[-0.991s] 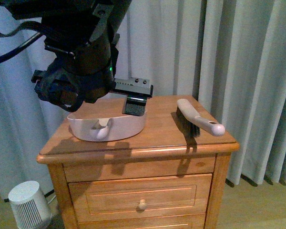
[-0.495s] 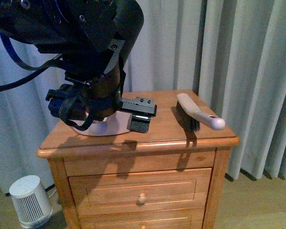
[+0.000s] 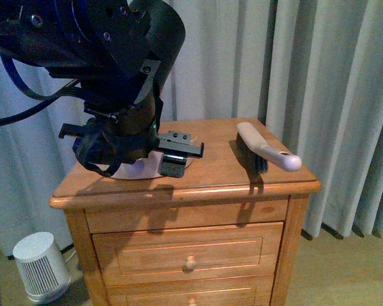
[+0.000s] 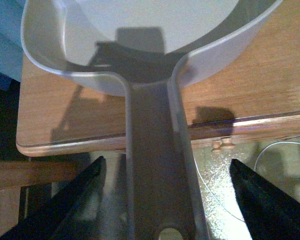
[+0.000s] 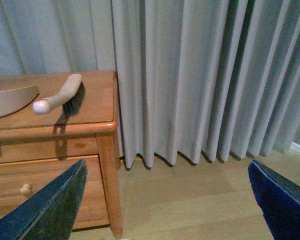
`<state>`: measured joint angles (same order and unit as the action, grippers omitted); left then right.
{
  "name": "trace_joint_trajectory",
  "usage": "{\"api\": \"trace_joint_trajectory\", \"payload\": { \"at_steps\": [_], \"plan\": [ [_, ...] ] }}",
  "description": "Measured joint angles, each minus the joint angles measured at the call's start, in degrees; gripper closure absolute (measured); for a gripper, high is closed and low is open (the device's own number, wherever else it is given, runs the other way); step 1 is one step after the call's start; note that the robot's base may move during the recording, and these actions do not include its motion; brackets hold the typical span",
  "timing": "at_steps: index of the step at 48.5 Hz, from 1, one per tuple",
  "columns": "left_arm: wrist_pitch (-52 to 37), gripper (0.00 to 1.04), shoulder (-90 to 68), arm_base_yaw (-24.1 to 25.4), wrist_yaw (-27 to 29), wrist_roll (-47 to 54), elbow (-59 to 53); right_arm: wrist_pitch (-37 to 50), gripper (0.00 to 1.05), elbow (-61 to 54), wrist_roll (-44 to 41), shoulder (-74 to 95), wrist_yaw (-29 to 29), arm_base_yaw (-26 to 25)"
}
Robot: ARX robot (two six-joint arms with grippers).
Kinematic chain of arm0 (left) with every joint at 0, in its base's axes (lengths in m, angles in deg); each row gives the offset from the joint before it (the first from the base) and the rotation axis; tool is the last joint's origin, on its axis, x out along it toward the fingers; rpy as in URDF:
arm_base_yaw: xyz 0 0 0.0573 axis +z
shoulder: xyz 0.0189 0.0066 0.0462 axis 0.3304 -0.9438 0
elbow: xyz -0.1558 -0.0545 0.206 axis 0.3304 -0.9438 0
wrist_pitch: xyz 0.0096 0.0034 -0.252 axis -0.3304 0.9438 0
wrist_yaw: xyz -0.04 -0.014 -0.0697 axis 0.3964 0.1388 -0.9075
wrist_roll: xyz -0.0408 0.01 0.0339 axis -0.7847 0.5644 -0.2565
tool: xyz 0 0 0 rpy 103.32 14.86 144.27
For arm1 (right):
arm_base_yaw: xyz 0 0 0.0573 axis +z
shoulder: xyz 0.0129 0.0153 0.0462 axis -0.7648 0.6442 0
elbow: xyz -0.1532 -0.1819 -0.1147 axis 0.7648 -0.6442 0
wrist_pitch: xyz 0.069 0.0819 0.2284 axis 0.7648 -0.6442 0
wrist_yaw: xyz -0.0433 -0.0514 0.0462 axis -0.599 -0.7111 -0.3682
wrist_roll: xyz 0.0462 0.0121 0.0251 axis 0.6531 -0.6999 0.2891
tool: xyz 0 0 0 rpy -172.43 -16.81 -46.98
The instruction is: Clean up trash
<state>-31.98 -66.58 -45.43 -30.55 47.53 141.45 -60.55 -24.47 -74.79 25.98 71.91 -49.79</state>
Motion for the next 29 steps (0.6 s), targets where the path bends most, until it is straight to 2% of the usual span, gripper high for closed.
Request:
{"api": "trace_joint_trajectory", "payload": {
  "at_steps": [7,10,21,29],
  "plan": [
    [0.00,0.65,0.00,0.00,-0.48,0.00,0.00,0.00,0.07,0.00,0.00,0.00,0.00,0.00],
    [0.00,0.75,0.00,0.07,-0.52,-0.07,0.00,0.00,0.07,0.00,0.00,0.00,0.00,0.00],
    [-0.92,0.76,0.02,0.17,-0.98,-0.04,-0.04,0.00,0.07,0.00,0.00,0.00,0.00,0.00],
    [-7.28,0.76,1.77,0.50,-2.25,-0.04,-2.54,0.00,0.07,0.00,0.00,0.00,0.00,0.00]
  ]
}}
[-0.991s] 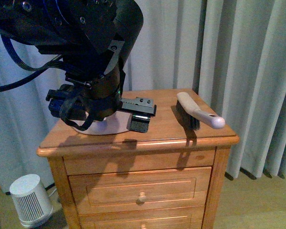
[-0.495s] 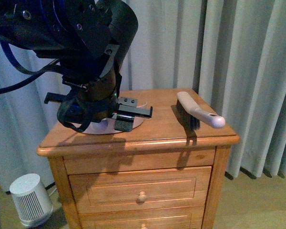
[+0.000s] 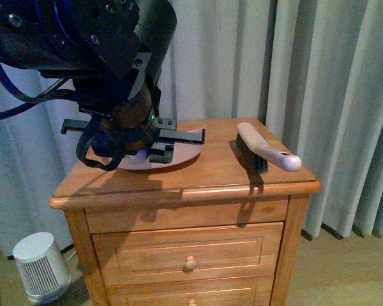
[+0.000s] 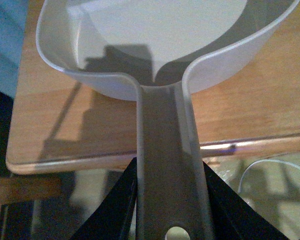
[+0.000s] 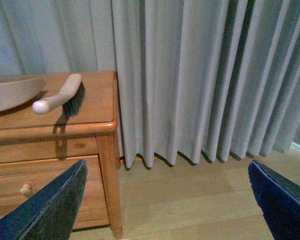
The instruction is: Clean up trash
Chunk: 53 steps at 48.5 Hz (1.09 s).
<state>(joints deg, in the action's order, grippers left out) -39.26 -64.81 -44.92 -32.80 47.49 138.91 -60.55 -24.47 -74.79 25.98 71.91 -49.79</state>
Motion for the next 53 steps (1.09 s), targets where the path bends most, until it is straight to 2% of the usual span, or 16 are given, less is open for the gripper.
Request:
{"api": "trace_joint_trajectory", "payload": {
  "at_steps": [16,25,29,32,42,47,53],
  "plan": [
    [-18.43,0.76,12.04,-0.02,-1.38,4.04,-11.54,0.00,0.07,0.00,0.00,0.00,0.00,0.00],
    [-31.15,0.76,21.75,0.04,-2.19,9.33,-22.12,0.00,0.07,0.00,0.00,0.00,0.00,0.00],
    [-40.50,0.76,30.08,0.28,-4.55,13.66,-30.08,0.00,0.07,0.00,0.00,0.00,0.00,0.00],
    [-44.28,0.76,35.19,0.57,-5.57,15.98,-34.40,0.00,0.07,0.00,0.00,0.00,0.00,0.00],
    [-48.24,0.76,50.77,4.09,-9.75,18.58,-46.99,0.00,0.07,0.00,0.00,0.00,0.00,0.00],
    [-47.65,0.76,60.19,7.98,-12.72,19.96,-54.14,0.00,0.07,0.00,0.00,0.00,0.00,0.00],
    [-42.12,0.76,74.23,15.30,-19.47,20.02,-61.70,0.00,0.07,0.00,0.00,0.00,0.00,0.00]
  ]
}}
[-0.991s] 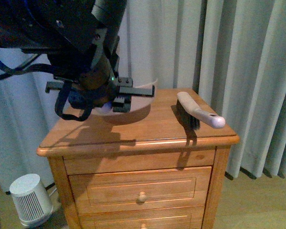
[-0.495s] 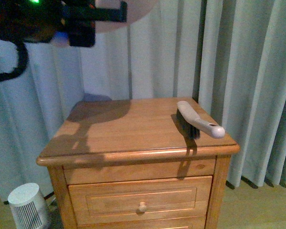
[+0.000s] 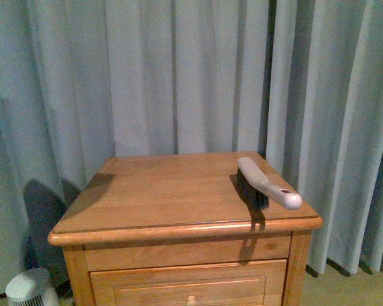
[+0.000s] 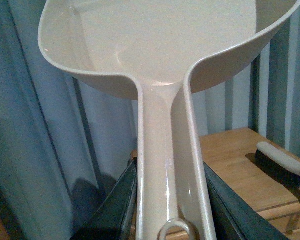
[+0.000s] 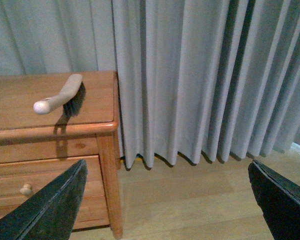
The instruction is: Clean up trash
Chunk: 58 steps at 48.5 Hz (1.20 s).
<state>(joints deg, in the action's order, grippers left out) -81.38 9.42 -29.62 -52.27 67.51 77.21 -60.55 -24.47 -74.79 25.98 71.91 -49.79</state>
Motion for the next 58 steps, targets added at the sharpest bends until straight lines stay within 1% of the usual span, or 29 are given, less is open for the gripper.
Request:
{"api": "trace_joint_trajectory", "payload": {
  "at_steps": [3,8,13,16,20,23,29,30,31,32,33,34,37,39,41,43,46,51,53,58],
  "plan": [
    [2.45,0.76,5.62,3.93,-3.04,-0.04,-2.27,0.00,0.07,0.00,0.00,0.00,0.00,0.00],
    [8.07,0.76,16.83,15.61,-12.70,-1.22,-6.01,0.00,0.07,0.00,0.00,0.00,0.00,0.00],
    [10.84,0.76,24.30,28.00,-24.70,-3.78,-9.14,0.00,0.07,0.00,0.00,0.00,0.00,0.00],
    [9.79,0.76,24.94,32.61,-28.35,-5.22,-10.27,0.00,0.07,0.00,0.00,0.00,0.00,0.00],
    [8.59,0.76,25.14,35.98,-30.62,-6.14,-12.50,0.00,0.07,0.00,0.00,0.00,0.00,0.00],
    [8.68,0.76,25.70,37.03,-31.34,-6.34,-14.27,0.00,0.07,0.00,0.00,0.00,0.00,0.00],
    [8.94,0.76,25.94,37.35,-31.39,-6.38,-15.06,0.00,0.07,0.00,0.00,0.00,0.00,0.00],
    [8.94,0.76,25.99,37.35,-31.36,-6.38,-15.06,0.13,0.07,-0.02,-0.35,0.07,-0.96,0.20],
    [8.94,0.76,25.99,37.35,-31.39,-6.38,-15.06,1.03,0.07,-0.04,-0.96,0.48,-3.08,1.11],
    [8.94,0.76,26.08,37.38,-31.39,-6.38,-15.06,2.60,0.07,-0.04,-2.14,1.16,-8.61,2.67],
    [8.94,0.76,26.14,37.38,-31.41,-6.38,-15.06,3.41,0.07,-0.02,-2.38,1.57,-11.06,3.48],
    [8.94,0.76,26.14,37.38,-31.41,-6.38,-15.06,4.92,0.07,-0.02,-3.21,2.78,-16.06,5.38],
    [8.94,0.76,26.14,37.40,-31.32,-6.40,-15.06,6.34,0.07,0.17,-3.85,6.40,-23.47,8.61],
    [8.94,0.76,26.14,37.40,-31.36,-6.38,-15.06,6.95,0.07,0.72,-3.56,10.14,-25.79,9.94],
    [8.94,0.76,26.14,37.40,-31.41,-6.38,-15.06,8.44,0.07,2.23,-2.67,15.85,-25.75,11.39],
    [8.94,0.76,26.14,37.40,-31.41,-6.38,-15.06,9.99,0.07,5.51,-1.25,23.56,-23.74,13.27],
    [8.94,0.76,26.16,37.40,-31.41,-6.40,-15.06,10.25,0.07,10.38,0.66,31.15,-21.05,14.71],
    [8.94,0.76,26.16,37.40,-31.39,-6.40,-15.06,10.01,0.07,19.23,3.34,42.73,-17.57,15.65],
    [8.94,0.76,26.16,37.40,-31.39,-6.40,-15.06,8.66,0.07,24.04,4.70,48.19,-15.89,16.02],
    [8.94,0.76,26.16,37.40,-31.41,-6.40,-15.06,6.16,0.07,33.29,6.64,57.83,-13.77,16.74]
  ]
}}
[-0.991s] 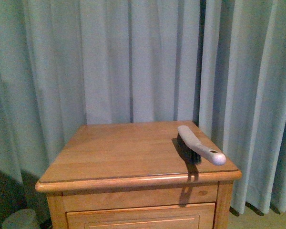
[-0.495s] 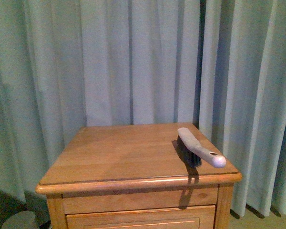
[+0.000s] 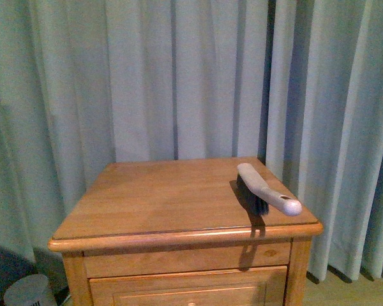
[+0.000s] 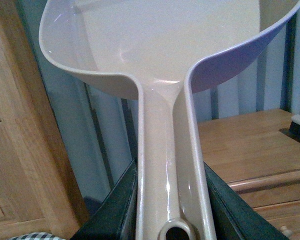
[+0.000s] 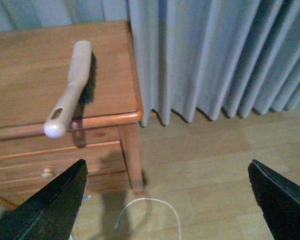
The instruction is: Clean up trash
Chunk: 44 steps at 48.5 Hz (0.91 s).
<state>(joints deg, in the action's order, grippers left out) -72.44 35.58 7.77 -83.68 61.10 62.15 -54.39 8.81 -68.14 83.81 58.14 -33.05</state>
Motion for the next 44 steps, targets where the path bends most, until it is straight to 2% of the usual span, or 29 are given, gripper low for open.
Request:
{"api": "trace_joint_trajectory", "payload": {
  "at_steps": [10,20,31,44],
  "plan": [
    [0.00,0.76,0.00,0.00,0.00,0.00,0.00,-9.29,0.07,19.76,5.70,19.82,2.89,1.36],
    [0.00,0.76,0.00,0.00,0.02,0.00,0.00,-16.20,0.07,34.03,11.65,33.09,4.39,3.04],
    [0.00,0.76,0.00,0.00,0.02,0.00,0.00,-22.91,0.07,44.83,15.52,43.63,4.37,4.79],
    [0.00,0.76,0.00,0.00,0.00,0.00,0.00,-26.95,0.07,51.91,17.77,50.73,4.79,5.75]
  ]
}}
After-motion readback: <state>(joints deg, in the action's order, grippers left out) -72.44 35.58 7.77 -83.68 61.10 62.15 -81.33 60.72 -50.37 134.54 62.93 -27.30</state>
